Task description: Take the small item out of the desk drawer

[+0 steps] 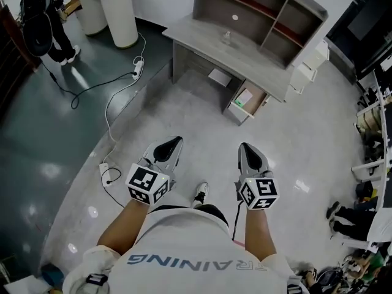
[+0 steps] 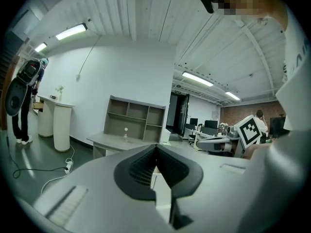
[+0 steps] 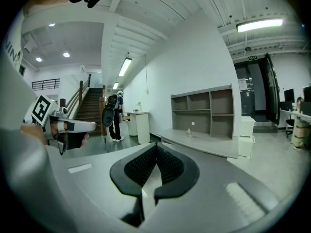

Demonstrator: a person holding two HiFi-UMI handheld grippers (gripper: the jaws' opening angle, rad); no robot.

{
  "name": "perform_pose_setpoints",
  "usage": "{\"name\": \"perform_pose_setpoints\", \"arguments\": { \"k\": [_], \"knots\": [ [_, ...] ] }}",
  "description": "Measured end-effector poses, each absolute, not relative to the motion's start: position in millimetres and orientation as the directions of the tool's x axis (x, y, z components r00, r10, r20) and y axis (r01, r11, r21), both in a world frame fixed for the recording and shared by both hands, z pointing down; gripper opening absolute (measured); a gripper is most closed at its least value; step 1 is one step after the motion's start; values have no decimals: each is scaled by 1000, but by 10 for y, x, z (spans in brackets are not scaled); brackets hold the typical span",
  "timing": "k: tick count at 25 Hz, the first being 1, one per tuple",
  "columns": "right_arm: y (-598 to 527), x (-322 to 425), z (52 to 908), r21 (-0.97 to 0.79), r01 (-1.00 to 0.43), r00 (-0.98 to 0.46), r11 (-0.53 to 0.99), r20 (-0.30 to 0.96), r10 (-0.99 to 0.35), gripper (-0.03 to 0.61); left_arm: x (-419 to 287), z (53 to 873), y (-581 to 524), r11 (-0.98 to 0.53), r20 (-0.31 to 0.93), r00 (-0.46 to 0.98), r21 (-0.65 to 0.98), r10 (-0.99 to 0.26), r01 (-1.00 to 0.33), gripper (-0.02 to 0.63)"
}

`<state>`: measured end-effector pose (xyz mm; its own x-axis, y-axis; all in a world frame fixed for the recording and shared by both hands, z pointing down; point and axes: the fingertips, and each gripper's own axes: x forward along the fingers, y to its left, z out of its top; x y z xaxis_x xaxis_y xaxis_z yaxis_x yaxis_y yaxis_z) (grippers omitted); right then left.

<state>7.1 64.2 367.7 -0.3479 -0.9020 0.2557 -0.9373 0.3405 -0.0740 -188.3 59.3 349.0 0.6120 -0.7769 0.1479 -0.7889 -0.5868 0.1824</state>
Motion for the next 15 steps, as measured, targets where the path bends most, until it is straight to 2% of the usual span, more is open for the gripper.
{"name": "perform_pose_setpoints", "arguments": {
  "k": [15],
  "knots": [
    [-743, 1517, 4057, -134, -938, -345, 318, 305, -888, 15, -551, 3638, -820, -565, 204, 594, 187, -778, -804, 2]
  ]
}}
